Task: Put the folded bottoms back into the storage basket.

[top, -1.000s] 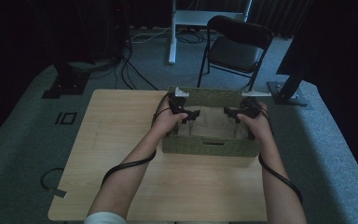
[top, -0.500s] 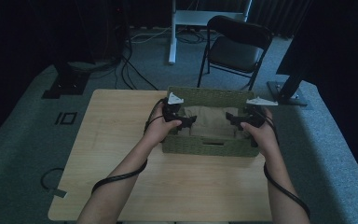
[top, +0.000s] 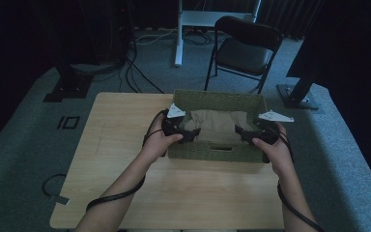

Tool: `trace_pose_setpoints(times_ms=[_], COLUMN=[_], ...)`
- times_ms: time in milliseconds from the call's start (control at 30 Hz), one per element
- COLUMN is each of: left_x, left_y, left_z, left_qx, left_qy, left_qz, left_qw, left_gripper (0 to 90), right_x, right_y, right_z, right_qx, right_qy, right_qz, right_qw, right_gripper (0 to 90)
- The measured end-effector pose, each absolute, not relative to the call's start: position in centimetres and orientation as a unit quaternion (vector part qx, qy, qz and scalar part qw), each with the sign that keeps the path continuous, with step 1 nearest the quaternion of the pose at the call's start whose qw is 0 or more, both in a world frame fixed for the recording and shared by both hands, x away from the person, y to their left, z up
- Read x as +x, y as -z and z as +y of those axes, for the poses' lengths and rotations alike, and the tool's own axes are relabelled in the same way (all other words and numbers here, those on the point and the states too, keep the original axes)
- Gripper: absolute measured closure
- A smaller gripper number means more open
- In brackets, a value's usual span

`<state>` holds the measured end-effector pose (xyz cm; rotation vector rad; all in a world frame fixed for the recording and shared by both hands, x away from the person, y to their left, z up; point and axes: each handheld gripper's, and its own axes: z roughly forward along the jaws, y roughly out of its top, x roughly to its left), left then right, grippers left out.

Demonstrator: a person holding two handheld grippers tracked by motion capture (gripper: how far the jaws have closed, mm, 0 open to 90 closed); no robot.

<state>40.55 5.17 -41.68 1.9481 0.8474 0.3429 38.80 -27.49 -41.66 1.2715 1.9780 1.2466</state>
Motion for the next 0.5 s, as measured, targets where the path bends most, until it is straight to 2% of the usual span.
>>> trace_pose_setpoints(times_ms=[500], left_x=[36.8], left_y=[42.3], left_z=[7.4], left_qx=[0.798], left_qy=[-0.151], left_qz=[0.344], left_qw=[0.471], left_gripper=[15.5], right_x=[35.1], right_y=[42.4], right_z=[-28.5], right_qx=[0.455], right_qy=[-0.462], right_qz=[0.715], right_qw=[0.261], right_gripper=[13.8])
